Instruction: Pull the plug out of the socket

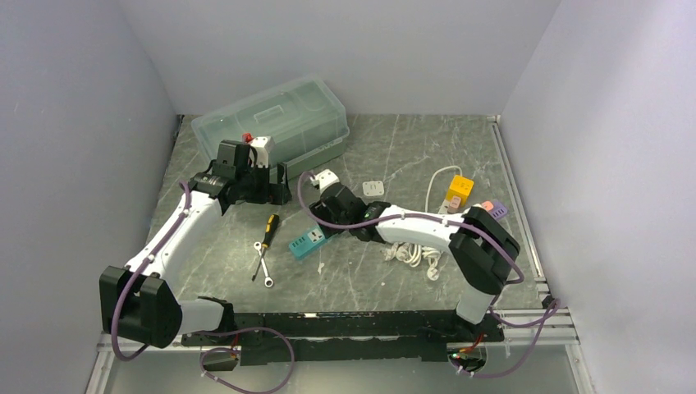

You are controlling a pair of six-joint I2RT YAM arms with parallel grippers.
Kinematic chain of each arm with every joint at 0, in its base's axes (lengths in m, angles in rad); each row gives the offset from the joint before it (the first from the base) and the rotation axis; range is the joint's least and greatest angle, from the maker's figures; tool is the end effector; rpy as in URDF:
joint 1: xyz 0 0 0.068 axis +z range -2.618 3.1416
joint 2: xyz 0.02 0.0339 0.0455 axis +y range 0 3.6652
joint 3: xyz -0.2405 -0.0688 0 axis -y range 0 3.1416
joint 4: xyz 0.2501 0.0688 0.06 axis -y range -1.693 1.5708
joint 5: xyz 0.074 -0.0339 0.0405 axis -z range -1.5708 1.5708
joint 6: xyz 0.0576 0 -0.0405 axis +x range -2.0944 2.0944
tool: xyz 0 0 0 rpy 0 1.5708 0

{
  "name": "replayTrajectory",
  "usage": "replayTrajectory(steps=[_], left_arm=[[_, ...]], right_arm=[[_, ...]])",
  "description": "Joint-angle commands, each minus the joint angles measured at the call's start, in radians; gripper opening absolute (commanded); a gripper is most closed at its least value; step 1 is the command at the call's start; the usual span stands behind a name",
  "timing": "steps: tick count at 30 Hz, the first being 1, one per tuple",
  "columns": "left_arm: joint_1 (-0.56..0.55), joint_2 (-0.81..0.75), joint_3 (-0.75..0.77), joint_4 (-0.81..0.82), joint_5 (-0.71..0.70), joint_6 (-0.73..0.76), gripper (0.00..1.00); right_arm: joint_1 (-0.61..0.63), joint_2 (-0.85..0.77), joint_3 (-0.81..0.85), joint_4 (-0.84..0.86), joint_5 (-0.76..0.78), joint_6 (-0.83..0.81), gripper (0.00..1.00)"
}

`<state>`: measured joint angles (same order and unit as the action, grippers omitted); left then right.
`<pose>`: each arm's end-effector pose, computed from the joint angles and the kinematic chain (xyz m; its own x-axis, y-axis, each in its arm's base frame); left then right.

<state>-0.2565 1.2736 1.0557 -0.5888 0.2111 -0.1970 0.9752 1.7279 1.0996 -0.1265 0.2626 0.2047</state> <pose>0.2841 -0.0870 0.2539 -0.7609 0.0017 -0.6489 0.2441 0.9273 -0.2838 0.2310 0.3142 0.1638 -0.5173 -0.4134 -0.7494 -0.6007 0.7990 -0.0261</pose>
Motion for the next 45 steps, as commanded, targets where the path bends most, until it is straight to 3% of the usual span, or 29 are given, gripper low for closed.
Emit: replayTrajectory(steps=[1, 7, 17, 22, 28, 37, 45], left_arm=[[-0.003, -0.006, 0.009, 0.017, 0.010, 0.006, 1.00], [-0.003, -0.006, 0.010, 0.016, 0.011, 0.007, 1.00], [-0.003, 0.000, 0.010, 0.015, 0.011, 0.008, 1.00], [-0.003, 0.004, 0.012, 0.015, 0.011, 0.007, 1.00], [-0.003, 0.006, 0.012, 0.015, 0.013, 0.007, 1.00], [-0.003, -0.002, 0.009, 0.020, 0.030, 0.009, 1.00], [-0.003, 0.004, 0.006, 0.032, 0.083, 0.003, 1.00]], right_arm=[[-0.052, -0.060, -0.007, 0.002, -0.101, 0.051, 0.11], [-0.043, -0.067, -0.017, 0.002, -0.050, 0.040, 0.09], [0.050, -0.062, -0.043, 0.040, 0.222, -0.039, 0.05], [0.079, -0.053, -0.040, 0.040, 0.276, -0.062, 0.04], [0.065, -0.074, -0.041, 0.039, 0.207, -0.029, 0.03], [-0.079, -0.149, -0.090, 0.081, -0.060, 0.073, 0.01], [-0.098, -0.188, -0.116, 0.092, -0.036, 0.102, 0.00]])
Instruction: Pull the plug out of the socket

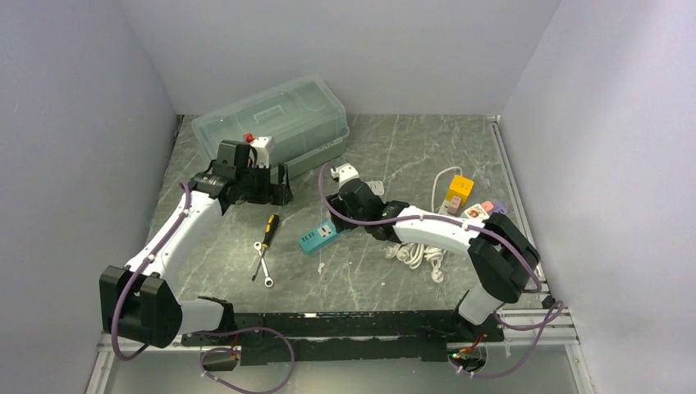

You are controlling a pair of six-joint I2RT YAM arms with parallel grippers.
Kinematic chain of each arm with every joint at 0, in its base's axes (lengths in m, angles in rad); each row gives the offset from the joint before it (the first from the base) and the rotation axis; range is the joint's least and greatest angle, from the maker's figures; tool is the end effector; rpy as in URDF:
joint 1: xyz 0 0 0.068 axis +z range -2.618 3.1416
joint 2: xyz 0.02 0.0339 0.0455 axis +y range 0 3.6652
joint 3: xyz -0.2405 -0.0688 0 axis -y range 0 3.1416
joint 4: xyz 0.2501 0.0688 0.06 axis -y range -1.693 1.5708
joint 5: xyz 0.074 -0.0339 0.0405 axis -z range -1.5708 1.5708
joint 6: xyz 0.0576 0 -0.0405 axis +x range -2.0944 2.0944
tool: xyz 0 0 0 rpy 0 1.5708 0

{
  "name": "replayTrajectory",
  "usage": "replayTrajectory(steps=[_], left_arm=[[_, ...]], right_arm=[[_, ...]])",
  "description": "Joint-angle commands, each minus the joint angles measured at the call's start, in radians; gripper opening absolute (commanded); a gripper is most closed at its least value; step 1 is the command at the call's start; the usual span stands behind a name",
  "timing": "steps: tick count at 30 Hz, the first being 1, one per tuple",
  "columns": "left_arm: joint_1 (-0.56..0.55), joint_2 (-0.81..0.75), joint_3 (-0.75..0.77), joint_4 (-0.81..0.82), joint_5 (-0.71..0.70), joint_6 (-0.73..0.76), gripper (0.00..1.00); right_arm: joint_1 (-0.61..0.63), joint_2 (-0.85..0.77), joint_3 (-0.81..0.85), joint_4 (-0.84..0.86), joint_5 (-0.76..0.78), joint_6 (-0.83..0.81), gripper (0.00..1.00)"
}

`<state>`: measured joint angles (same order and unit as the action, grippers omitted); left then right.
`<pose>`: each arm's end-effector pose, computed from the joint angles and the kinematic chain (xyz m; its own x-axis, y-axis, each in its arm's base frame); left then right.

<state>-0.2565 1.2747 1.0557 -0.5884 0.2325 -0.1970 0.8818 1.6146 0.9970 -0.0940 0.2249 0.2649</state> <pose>0.2838 -0.0882 0.2538 -0.7638 0.0034 -0.6454 0.2564 0.9193 -0.2986 0.2437 0.2757 0.1729 -0.5696 -0.2901 -0.7690 -0.5139 0.8559 0.0577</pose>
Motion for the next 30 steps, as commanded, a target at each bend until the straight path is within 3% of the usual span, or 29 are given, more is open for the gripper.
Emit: replayTrajectory(steps=[1, 7, 10, 16, 22, 30], left_arm=[[-0.003, 0.007, 0.005, 0.035, 0.081, 0.000, 1.00], [-0.011, 0.031, -0.014, 0.080, 0.265, -0.028, 1.00], [-0.044, 0.060, -0.009, 0.082, 0.289, -0.029, 1.00], [-0.084, 0.076, 0.000, 0.060, 0.224, -0.014, 1.00], [-0.089, -0.029, -0.018, 0.066, 0.065, -0.012, 1.00], [-0.087, -0.109, -0.035, 0.074, -0.064, -0.008, 1.00]], right_arm=[[-0.012, -0.085, -0.021, 0.066, 0.001, 0.049, 0.00], [-0.055, -0.153, -0.084, 0.135, -0.007, 0.109, 0.00], [-0.061, -0.165, -0.096, 0.143, -0.009, 0.113, 0.00], [-0.071, -0.181, -0.096, 0.133, 0.003, 0.083, 0.00], [-0.164, -0.139, 0.011, -0.013, -0.014, 0.032, 0.00], [-0.286, 0.022, 0.187, -0.104, -0.232, 0.025, 0.00]])
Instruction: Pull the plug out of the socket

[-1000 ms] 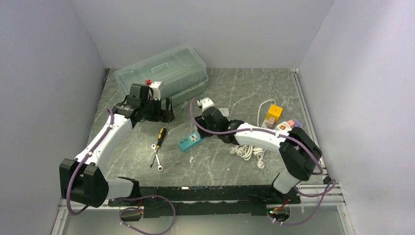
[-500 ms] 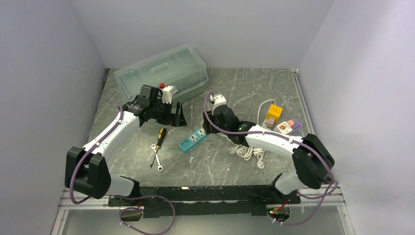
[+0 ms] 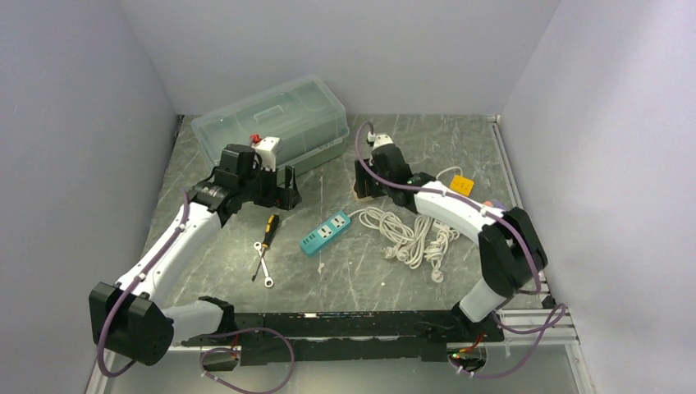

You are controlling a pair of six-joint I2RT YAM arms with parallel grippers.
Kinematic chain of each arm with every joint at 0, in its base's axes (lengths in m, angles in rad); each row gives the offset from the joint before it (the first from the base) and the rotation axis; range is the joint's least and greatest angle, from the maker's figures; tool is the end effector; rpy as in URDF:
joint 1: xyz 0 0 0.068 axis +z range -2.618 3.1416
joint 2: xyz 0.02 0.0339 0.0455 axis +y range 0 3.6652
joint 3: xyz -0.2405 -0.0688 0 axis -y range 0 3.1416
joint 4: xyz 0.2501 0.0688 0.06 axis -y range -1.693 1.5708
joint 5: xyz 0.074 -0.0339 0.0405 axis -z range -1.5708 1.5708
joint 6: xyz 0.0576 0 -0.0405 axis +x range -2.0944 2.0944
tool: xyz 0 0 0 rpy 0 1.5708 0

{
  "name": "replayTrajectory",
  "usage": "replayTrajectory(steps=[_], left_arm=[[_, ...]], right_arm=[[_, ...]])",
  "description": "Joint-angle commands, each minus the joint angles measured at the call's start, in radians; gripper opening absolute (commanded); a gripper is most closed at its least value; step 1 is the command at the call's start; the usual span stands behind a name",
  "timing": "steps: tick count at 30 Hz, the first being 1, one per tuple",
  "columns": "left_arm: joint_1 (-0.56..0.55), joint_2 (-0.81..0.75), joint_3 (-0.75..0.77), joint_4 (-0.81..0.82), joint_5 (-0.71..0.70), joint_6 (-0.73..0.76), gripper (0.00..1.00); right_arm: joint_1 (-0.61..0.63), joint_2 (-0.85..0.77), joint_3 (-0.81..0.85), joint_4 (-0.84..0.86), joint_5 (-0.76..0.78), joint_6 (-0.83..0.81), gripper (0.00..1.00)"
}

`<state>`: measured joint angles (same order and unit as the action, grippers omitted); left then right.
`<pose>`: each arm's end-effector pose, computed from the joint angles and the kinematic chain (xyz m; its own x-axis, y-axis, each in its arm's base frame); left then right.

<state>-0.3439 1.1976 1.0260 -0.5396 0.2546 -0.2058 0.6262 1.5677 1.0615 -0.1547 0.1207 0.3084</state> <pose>0.2656 -0.1105 0.2692 -0.7049 0.0424 -0.7080 0.3697 0.8739 -0.3157 0.3044 0.2116 0.2047 -0.6271 -0.0817 -0.7746 -0.3300 0.9287 0.1692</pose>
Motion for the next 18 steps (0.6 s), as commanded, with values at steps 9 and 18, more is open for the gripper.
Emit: replayTrajectory(steps=[9, 18], left_arm=[[0.000, -0.043, 0.001, 0.014, -0.101, 0.008, 1.00], [0.000, -0.052, -0.001, 0.014, -0.095, 0.006, 1.00]], right_arm=[[-0.099, 0.268, 0.296, -0.076, -0.237, 0.051, 0.00], [-0.129, 0.377, 0.379, -0.097, -0.260, 0.067, 0.27]])
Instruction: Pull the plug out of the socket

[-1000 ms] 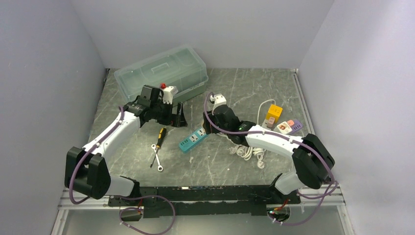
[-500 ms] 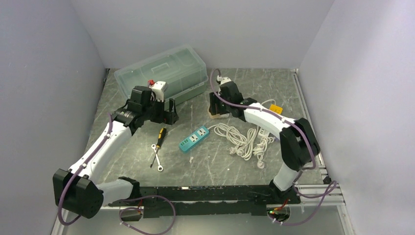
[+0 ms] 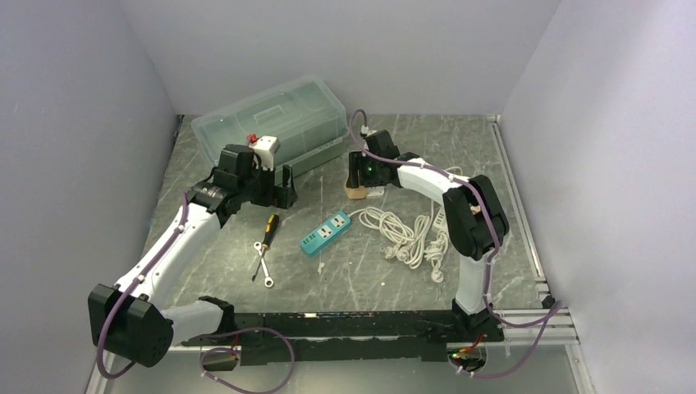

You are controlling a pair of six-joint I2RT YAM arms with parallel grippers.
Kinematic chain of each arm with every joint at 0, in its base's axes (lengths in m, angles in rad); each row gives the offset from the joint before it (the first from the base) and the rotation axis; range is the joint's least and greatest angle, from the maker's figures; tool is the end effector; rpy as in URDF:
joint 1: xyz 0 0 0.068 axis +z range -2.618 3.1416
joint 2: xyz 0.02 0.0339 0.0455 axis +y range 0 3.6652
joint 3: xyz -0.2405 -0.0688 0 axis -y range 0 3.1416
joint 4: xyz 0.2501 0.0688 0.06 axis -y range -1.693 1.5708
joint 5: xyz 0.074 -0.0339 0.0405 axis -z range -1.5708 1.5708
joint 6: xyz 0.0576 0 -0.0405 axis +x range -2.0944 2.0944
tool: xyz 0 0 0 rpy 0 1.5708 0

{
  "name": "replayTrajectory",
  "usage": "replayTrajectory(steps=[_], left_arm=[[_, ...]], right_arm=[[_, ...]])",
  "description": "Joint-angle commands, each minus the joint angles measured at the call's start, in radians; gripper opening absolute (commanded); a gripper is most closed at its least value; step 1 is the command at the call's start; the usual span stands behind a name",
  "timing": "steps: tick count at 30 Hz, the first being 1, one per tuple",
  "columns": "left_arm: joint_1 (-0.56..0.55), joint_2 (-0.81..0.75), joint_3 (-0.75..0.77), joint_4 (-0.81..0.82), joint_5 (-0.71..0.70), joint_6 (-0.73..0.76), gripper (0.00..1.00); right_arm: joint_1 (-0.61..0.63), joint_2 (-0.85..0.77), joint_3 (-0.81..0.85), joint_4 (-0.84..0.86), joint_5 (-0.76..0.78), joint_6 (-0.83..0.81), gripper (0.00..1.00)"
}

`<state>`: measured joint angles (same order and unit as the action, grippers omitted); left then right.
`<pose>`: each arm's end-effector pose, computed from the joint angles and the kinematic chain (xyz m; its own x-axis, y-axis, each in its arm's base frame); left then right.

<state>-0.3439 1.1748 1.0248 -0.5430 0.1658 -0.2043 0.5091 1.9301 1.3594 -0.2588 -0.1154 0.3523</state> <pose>0.2643 -0.1047 0.2738 -0.6807 0.0312 -0.7319 0.3207 0.9110 -0.2593 0.3775 0.2183 0.1572 -0.7950 -0.0512 -0.6045 -0.2959 0.9026 0.3127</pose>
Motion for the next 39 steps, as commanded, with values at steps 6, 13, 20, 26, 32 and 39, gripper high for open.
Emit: replayTrajectory(steps=[6, 13, 20, 26, 32, 39], left_arm=[[0.000, -0.027, 0.003, 0.021, 0.006, 0.009, 1.00], [0.000, -0.018, 0.004, 0.021, 0.016, 0.010, 1.00], [0.000, -0.015, 0.006, 0.019, 0.005, 0.015, 1.00], [0.000, -0.014, 0.005, 0.020, 0.024, 0.010, 1.00], [0.000, -0.015, 0.001, 0.024, 0.028, 0.008, 1.00], [0.000, -0.009, 0.004, 0.016, 0.010, 0.009, 1.00]], right_arm=[[-0.026, 0.029, 0.057, 0.044, 0.016, 0.042, 0.71], [-0.027, -0.022, 0.029, 0.073, 0.024, 0.005, 0.99], [-0.024, -0.324, -0.124, 0.033, 0.109, 0.001, 1.00], [-0.024, -0.600, -0.331, -0.080, 0.188, 0.035, 1.00], [-0.034, -0.663, -0.453, -0.182, 0.276, 0.025, 0.93], [-0.059, -0.568, -0.493, -0.142, 0.179, 0.036, 0.83]])
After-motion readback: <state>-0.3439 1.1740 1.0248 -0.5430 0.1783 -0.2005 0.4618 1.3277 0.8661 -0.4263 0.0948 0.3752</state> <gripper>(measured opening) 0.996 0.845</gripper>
